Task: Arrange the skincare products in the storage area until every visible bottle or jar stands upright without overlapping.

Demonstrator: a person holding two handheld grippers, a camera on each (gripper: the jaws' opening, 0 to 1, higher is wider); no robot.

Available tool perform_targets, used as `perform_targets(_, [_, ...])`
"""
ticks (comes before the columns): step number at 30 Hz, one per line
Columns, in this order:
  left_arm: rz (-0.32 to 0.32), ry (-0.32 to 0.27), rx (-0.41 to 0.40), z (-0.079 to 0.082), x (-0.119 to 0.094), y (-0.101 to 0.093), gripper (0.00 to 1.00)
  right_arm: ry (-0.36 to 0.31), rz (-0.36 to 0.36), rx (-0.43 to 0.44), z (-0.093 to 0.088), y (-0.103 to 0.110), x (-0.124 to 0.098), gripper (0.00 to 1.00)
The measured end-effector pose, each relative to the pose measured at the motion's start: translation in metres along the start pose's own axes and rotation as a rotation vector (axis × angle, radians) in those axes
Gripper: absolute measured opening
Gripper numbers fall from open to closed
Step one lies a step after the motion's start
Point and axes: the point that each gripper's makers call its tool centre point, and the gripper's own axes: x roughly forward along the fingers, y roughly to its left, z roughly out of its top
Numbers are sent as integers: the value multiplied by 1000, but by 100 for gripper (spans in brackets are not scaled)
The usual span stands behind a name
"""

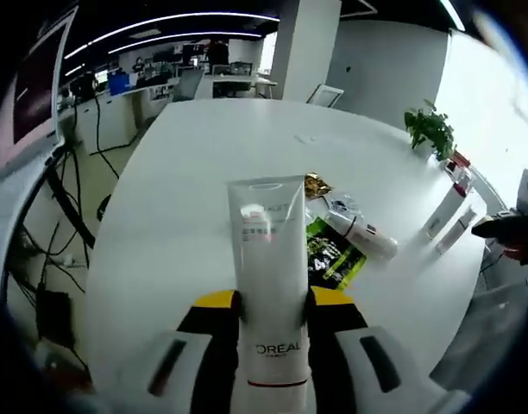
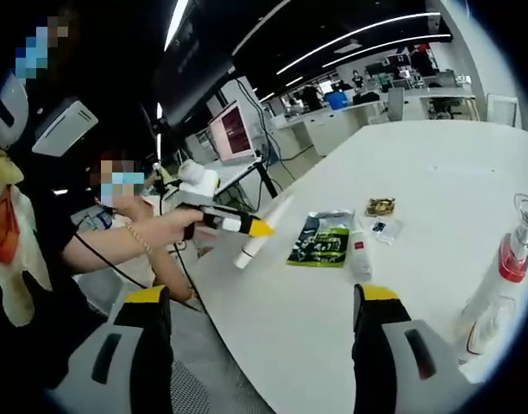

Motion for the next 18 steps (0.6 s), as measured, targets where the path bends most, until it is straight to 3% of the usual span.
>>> perform_targets(5, [-2, -47, 8, 8, -9, -7, 30, -32, 19, 22, 10, 3, 8, 84])
perform_targets(18, [-61, -153, 59, 27, -41, -50, 30, -98, 63, 62, 33, 17, 31, 77])
